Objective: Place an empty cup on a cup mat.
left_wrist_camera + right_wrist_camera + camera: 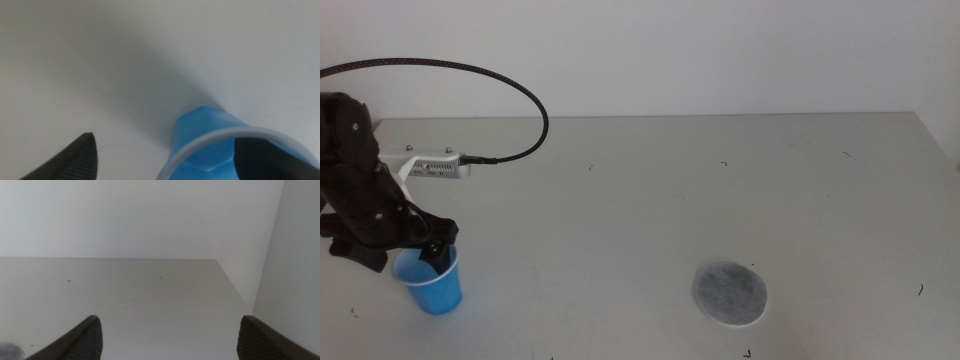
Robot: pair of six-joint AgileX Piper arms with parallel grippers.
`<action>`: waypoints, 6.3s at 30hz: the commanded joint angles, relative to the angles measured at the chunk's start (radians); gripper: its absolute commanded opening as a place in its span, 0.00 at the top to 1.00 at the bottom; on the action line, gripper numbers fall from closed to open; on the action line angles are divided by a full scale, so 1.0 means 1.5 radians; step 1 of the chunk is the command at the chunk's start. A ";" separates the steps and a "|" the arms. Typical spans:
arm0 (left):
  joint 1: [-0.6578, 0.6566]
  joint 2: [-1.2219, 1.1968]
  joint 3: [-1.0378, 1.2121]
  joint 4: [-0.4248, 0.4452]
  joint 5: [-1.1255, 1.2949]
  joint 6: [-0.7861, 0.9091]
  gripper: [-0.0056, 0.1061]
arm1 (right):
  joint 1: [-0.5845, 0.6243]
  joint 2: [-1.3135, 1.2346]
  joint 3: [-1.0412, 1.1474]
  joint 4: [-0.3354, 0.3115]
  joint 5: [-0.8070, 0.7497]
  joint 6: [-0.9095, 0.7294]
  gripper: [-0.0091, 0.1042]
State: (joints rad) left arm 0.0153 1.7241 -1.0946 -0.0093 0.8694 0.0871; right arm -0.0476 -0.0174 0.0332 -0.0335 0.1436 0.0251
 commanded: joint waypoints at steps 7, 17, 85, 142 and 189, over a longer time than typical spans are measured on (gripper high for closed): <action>-0.003 -0.005 -0.014 -0.007 -0.010 0.001 0.20 | 0.000 -0.013 -0.008 -0.006 -0.052 -0.006 0.09; -0.003 -0.006 -0.014 -0.009 0.006 0.001 0.88 | 0.000 -0.013 -0.008 -0.006 -0.052 -0.006 0.09; -0.511 0.300 -0.580 -0.132 0.182 -0.058 0.95 | 0.000 -0.013 -0.008 -0.006 -0.052 -0.006 0.09; -0.274 -0.151 -0.524 -0.013 0.294 0.046 0.01 | 0.000 -0.013 -0.008 -0.006 -0.052 -0.006 0.09; -0.044 -1.164 0.745 -0.054 -0.450 0.033 0.01 | 0.000 -0.013 -0.008 -0.006 -0.052 -0.006 0.09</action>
State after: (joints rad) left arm -0.0436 -0.0035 0.0257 -0.0813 0.2774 0.1573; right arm -0.0476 -0.0174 0.0332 -0.0335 0.1436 0.0251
